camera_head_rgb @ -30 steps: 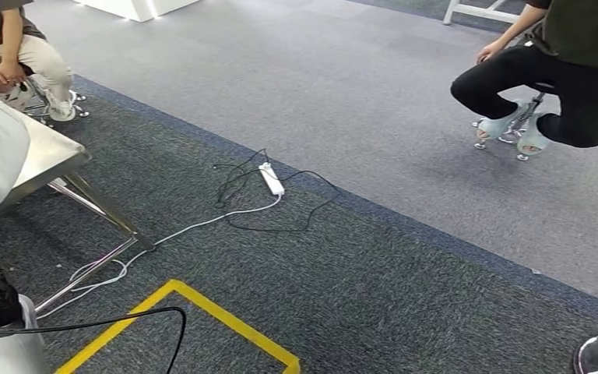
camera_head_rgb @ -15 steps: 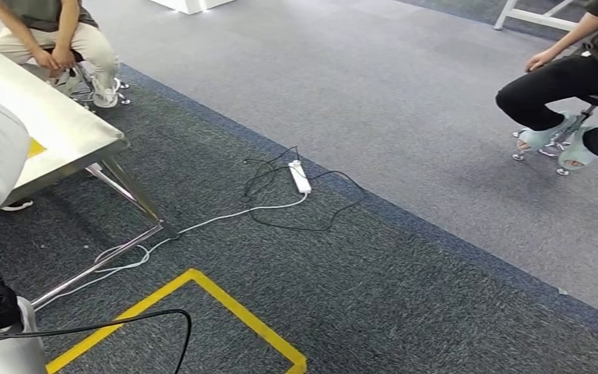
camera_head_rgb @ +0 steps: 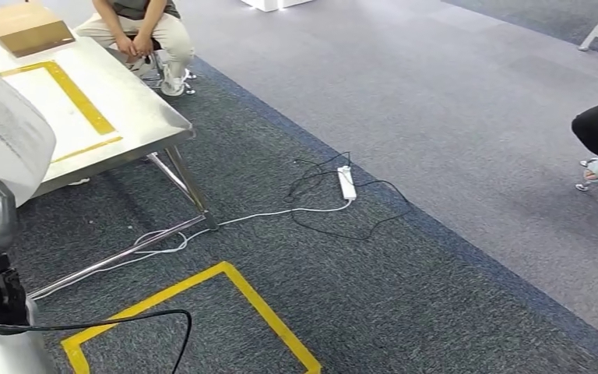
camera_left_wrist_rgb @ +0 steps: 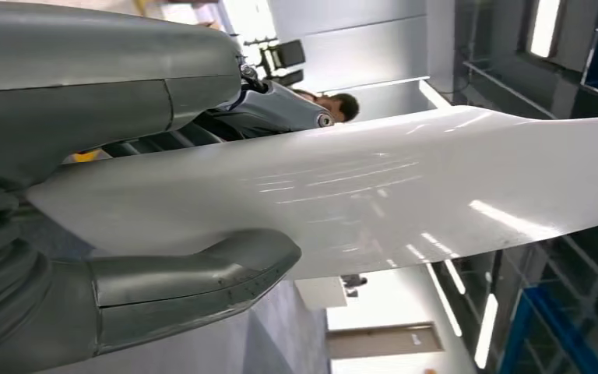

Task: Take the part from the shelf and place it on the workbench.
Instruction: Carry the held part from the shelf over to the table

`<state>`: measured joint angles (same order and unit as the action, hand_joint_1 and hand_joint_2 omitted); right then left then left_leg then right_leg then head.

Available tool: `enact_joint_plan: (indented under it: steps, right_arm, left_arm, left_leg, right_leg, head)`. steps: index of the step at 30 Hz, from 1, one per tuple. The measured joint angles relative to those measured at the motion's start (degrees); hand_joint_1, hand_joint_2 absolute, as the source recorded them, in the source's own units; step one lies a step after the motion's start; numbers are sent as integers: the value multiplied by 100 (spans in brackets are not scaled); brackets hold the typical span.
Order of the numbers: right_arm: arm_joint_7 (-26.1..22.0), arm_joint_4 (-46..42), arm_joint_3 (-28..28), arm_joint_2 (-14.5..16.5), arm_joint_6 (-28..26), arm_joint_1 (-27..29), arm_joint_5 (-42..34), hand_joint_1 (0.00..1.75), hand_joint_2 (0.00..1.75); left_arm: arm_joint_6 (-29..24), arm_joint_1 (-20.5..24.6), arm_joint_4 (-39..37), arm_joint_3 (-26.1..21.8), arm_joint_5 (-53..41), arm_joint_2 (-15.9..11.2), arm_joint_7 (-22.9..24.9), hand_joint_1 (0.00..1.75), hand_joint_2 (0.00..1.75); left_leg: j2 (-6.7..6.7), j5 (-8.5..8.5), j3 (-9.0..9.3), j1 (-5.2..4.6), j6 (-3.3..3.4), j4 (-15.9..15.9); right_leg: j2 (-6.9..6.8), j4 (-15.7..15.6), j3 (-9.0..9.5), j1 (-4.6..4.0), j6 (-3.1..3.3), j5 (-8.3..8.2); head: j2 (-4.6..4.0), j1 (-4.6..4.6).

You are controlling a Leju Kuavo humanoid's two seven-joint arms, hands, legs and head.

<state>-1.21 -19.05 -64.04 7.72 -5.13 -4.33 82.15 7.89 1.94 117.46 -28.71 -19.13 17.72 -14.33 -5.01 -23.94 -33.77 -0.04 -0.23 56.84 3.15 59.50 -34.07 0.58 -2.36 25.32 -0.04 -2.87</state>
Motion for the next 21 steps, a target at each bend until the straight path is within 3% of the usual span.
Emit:
enact_joint_plan:
  steps: [2, 4, 6, 8, 9, 10, 11, 12, 13, 15, 16, 18, 20, 21]
  right_arm:
    - [-46, 0, -24, 7, 9, -15, 6, 0, 0]
    - [-76, -3, -38, 19, 8, -26, 10, 0, 0]
    - [-85, -6, -49, 27, 5, -28, 13, 0, 0]
    - [-86, -7, -63, 26, 5, -18, 12, 0, 0]
    - [-86, -7, -69, 26, 6, -12, 13, 0, 0]
    - [-89, -7, -72, 27, 7, -10, 15, 0, 0]
    - [-95, -6, -74, 29, 6, -12, 19, 0, 0]
    - [-104, -6, -75, 31, 2, -16, 25, 0, 0]
    - [-116, -7, -77, 30, -6, -21, 31, 0, 0]
    - [-131, -11, -81, 27, -23, -26, 38, 0, 0]
    - [-124, -13, -85, 25, -28, -26, 40, 0, 0]
    - [-88, -14, -93, 24, -28, -30, 43, 0, 0]
    - [-52, -14, -119, 25, -25, -37, 42, 0, 0]
    - [-39, -14, -139, 27, -22, -37, 38, 0, 0]
  left_arm:
    - [-138, -8, 46, 25, -191, -2, -49, 175, 175]
    - [-232, -21, 91, 32, -278, -7, -61, 175, 175]
    - [-260, -27, 121, 40, -309, -13, -72, 175, 175]
    - [-267, -28, 130, 50, -318, -14, -77, 175, 175]
    - [-269, -29, 130, 51, -319, -14, -77, 175, 175]
    - [-272, -30, 131, 51, -320, -14, -76, 175, 175]
    - [-274, -30, 131, 51, -318, -14, -68, 175, 175]
    - [-271, -30, 131, 48, -296, -14, -44, 175, 175]
    - [-256, -31, 130, 44, -255, -14, -19, 175, 175]
    - [-195, -38, 128, 31, -139, -13, 13, 175, 175]
    - [-155, -46, 125, 19, -95, -13, 6, 175, 175]
    - [-79, -64, 121, -9, -61, -11, -20, 175, 175]
    - [-10, -71, 121, -16, -86, -5, -78, 175, 175]
    - [19, -74, 122, -1, -112, -3, -109, 175, 175]
  left_leg:
    - [-73, 18, -17, 12, -64, -20]
    - [-19, -34, -52, 17, -124, 30]
    - [215, -333, -274, 8, -173, 500]
    - [388, -711, -665, 11, -210, 1300]
    - [414, -790, -805, 15, -221, 1581]
    - [423, -751, -842, 18, -227, 1647]
    - [436, -615, -771, 21, -229, 1499]
    - [481, -416, -592, 22, -224, 1158]
    - [593, -230, -368, 20, -216, 747]
    - [767, -46, -44, 8, -168, 134]
    - [801, -42, 6, 0, -138, 23]
    - [696, -42, 3, -1, -64, -13]
    - [600, -28, 20, 20, 11, -31]
    - [555, -23, 30, 34, 41, -39]
  right_leg:
    - [-30, -57, 32, -11, 53, -2]
    - [-115, -83, 38, -5, 125, -23]
    - [-218, -106, 43, 5, 184, -32]
    - [-330, -108, 42, -3, 210, -23]
    - [-390, -108, 43, -6, 212, -16]
    - [-447, -107, 46, -5, 210, -11]
    - [-499, -107, 52, -3, 202, -5]
    - [-547, -107, 64, 0, 189, 4]
    - [-588, -105, 78, -11, 170, 16]
    - [-656, -90, 100, -47, 111, 48]
    - [-692, -89, 110, -65, 80, 59]
    - [-760, -103, 133, -58, 14, 77]
    - [-631, 77, 74, -36, -55, 212]
    - [-518, 341, -46, -27, -81, 358]
  head:
    - [0, -2]
    - [0, -12]
    - [0, -44]
    - [0, -63]
    - [0, -63]
    - [0, -64]
    - [0, -64]
    - [0, -65]
    - [0, -67]
    - [0, -66]
    - [0, -60]
    - [0, -40]
    - [0, -24]
    - [0, -13]
